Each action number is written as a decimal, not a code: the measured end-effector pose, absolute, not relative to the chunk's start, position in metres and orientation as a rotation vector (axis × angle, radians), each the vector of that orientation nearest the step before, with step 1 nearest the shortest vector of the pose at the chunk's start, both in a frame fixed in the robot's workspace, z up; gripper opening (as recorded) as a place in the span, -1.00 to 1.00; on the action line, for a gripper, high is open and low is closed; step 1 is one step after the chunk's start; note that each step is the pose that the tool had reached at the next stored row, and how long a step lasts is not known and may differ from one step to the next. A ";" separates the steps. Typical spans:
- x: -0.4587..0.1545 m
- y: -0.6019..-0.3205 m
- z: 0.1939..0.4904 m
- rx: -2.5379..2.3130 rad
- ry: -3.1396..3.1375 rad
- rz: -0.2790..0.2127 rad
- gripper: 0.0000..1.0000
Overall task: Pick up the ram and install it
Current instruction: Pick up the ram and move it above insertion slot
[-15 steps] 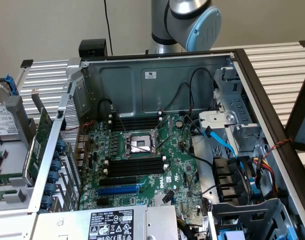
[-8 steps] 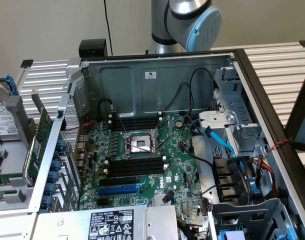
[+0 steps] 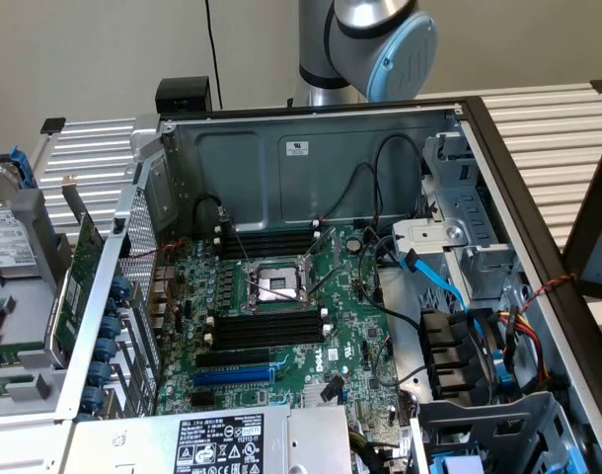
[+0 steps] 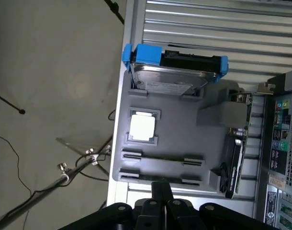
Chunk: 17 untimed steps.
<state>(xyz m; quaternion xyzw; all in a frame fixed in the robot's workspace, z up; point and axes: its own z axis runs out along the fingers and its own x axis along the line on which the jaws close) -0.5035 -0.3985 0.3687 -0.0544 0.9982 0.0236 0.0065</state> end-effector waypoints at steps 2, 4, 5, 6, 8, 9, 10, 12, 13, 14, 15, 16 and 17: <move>-0.504 -0.399 0.369 -0.227 3.120 0.074 -0.79; -0.504 -0.399 0.369 -0.283 3.116 0.075 -0.79; -0.504 -0.399 0.369 -0.312 3.114 0.075 -0.79; -0.504 -0.399 0.369 -0.340 3.112 0.075 -0.79; -0.504 -0.399 0.369 -0.397 3.106 0.075 -0.79; -0.504 -0.399 0.369 -0.425 3.102 0.075 -0.79; -0.504 -0.399 0.369 -0.452 3.099 0.076 -0.79; -0.504 -0.399 0.369 -0.509 3.091 0.076 -0.79; -0.504 -0.399 0.369 -0.538 3.087 0.076 -0.79; -0.504 -0.399 0.369 -0.566 3.082 0.076 -0.79; -0.504 -0.399 0.369 -0.593 3.078 0.076 -0.79; -0.504 -0.399 0.369 -0.622 3.072 0.076 -0.79; -0.504 -0.399 0.369 -0.650 3.067 0.076 -0.79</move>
